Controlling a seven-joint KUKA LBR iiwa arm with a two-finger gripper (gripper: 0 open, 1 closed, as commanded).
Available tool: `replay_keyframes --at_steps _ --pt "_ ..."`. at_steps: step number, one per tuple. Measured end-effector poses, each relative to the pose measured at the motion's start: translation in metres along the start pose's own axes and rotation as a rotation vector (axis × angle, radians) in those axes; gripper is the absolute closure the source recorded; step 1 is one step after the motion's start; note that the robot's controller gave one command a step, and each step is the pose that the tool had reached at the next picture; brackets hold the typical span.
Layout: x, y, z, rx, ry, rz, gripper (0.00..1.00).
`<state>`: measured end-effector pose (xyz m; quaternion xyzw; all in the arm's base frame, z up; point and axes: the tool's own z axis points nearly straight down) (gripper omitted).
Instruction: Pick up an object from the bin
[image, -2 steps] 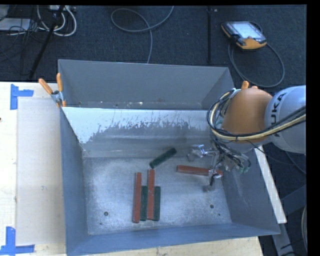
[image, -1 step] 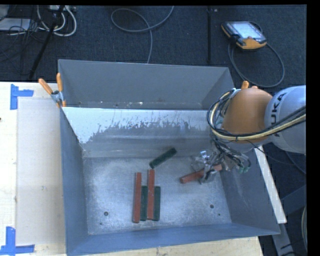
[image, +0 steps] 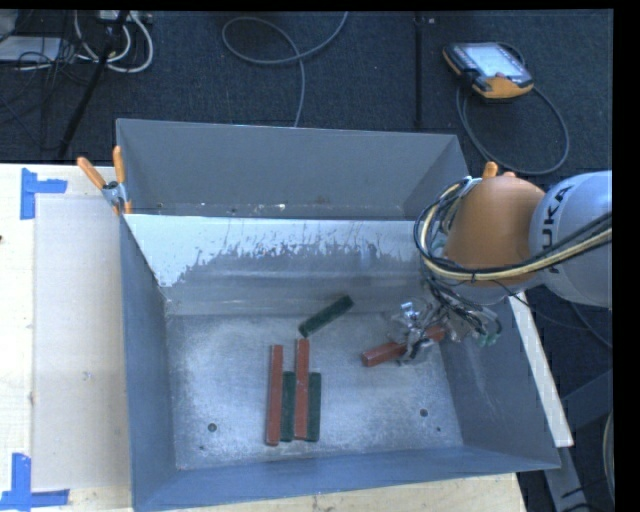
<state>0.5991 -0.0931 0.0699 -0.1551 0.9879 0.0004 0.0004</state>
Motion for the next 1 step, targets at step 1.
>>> replay_keyframes --at_steps 1 --pt "0.0077 0.0144 -0.1388 0.001 -0.001 0.000 1.00"
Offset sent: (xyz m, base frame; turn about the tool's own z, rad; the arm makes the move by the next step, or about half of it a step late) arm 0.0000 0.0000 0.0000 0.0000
